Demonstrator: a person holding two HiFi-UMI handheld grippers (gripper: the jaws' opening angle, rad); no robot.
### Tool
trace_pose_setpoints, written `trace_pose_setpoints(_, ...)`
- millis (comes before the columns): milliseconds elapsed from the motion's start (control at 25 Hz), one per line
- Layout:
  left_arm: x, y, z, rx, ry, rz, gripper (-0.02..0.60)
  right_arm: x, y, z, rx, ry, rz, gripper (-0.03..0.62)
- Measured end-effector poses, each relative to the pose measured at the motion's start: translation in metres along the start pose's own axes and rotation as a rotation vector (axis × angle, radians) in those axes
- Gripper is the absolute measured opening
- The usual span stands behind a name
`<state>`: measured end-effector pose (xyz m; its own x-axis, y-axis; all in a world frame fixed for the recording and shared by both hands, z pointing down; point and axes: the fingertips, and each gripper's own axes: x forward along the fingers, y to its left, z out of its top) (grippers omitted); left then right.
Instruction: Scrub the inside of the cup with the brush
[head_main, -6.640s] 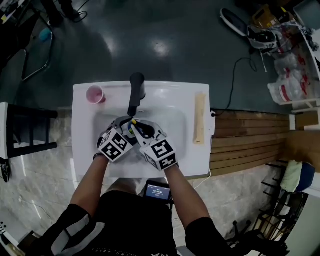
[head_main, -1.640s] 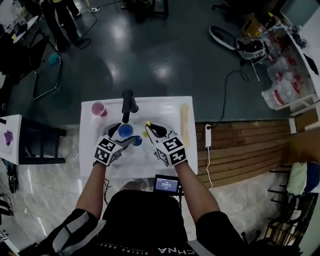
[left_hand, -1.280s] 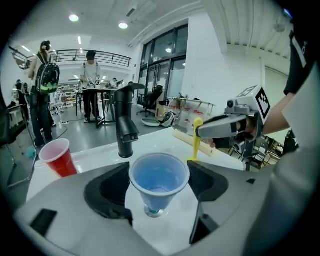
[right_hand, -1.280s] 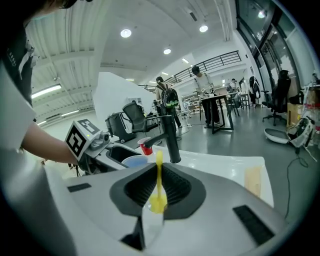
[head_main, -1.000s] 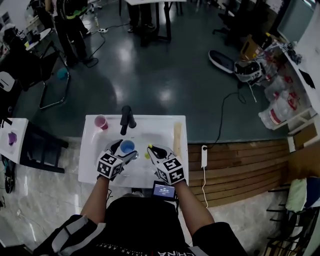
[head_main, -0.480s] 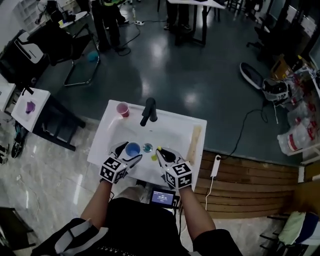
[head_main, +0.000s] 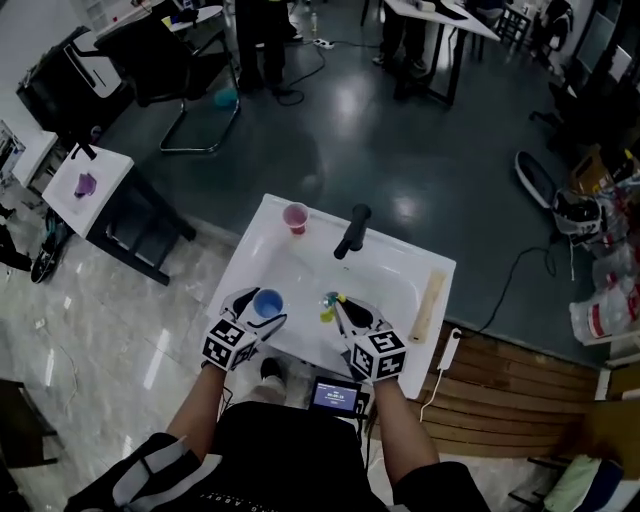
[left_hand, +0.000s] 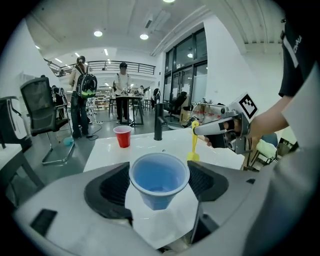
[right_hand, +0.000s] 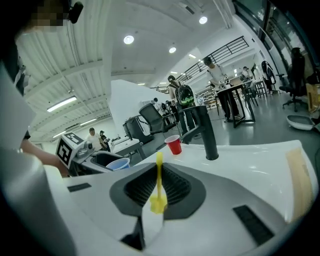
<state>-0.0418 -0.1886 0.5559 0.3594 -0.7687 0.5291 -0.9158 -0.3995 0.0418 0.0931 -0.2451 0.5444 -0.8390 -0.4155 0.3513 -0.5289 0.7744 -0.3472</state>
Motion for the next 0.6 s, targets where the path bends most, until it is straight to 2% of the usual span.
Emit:
trace_pose_setpoints(280,-0.032,0.068,-0.032,-0.013,0.02,0.0,0.366,0.055,0.038,0.011,0.008,0.006,-0.013,0.04)
trace_pose_setpoints(600,-0.037,0.101,-0.056,0.0,0.015,-0.052,0.365,0.09,0.058,0.013,-0.001,0.035,-0.041,0.04)
